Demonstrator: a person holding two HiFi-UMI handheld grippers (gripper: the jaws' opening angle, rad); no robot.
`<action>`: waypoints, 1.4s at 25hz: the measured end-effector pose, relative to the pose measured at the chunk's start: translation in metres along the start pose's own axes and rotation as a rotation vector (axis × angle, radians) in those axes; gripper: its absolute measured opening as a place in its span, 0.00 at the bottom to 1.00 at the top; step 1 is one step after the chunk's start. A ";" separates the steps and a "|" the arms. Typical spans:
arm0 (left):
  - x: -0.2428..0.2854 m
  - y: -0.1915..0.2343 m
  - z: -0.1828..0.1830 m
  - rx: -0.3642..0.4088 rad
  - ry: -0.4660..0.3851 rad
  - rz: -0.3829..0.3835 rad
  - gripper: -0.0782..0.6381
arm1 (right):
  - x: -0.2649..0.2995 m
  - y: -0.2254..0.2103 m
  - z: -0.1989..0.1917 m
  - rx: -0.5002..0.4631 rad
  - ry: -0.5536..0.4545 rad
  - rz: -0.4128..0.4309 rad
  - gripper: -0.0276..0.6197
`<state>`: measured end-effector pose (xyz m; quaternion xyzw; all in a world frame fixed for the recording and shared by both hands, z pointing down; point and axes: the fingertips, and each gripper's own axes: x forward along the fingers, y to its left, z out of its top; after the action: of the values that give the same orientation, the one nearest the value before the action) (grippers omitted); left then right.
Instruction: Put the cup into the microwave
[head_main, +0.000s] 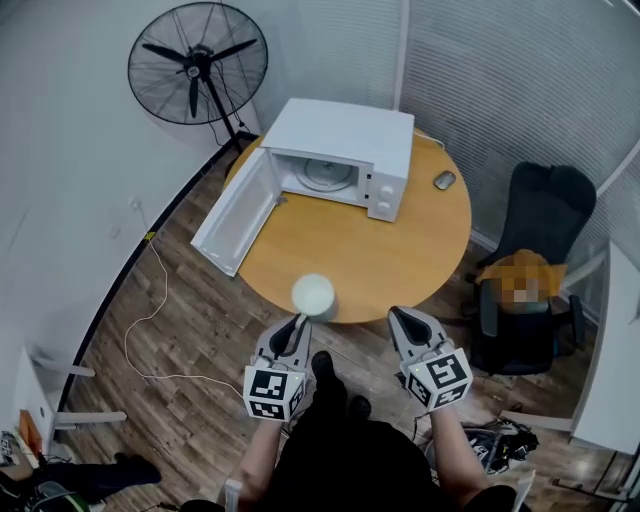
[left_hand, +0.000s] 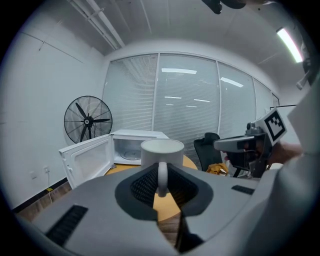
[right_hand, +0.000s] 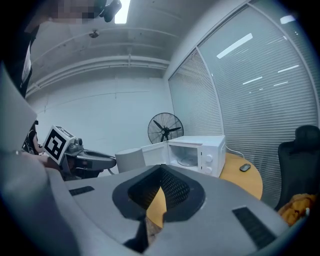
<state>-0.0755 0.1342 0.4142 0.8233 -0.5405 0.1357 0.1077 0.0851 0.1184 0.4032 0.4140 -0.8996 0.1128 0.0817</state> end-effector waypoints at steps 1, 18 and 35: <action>0.007 0.005 0.002 0.002 0.002 -0.006 0.17 | 0.008 -0.003 0.003 -0.001 0.005 -0.004 0.06; 0.096 0.090 0.029 0.018 0.004 -0.109 0.17 | 0.112 -0.027 0.029 0.026 0.033 -0.083 0.06; 0.130 0.119 0.002 0.003 0.059 -0.116 0.17 | 0.153 -0.021 0.007 0.061 0.091 -0.065 0.06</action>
<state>-0.1357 -0.0255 0.4600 0.8490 -0.4884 0.1543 0.1300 0.0019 -0.0082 0.4360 0.4395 -0.8772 0.1562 0.1135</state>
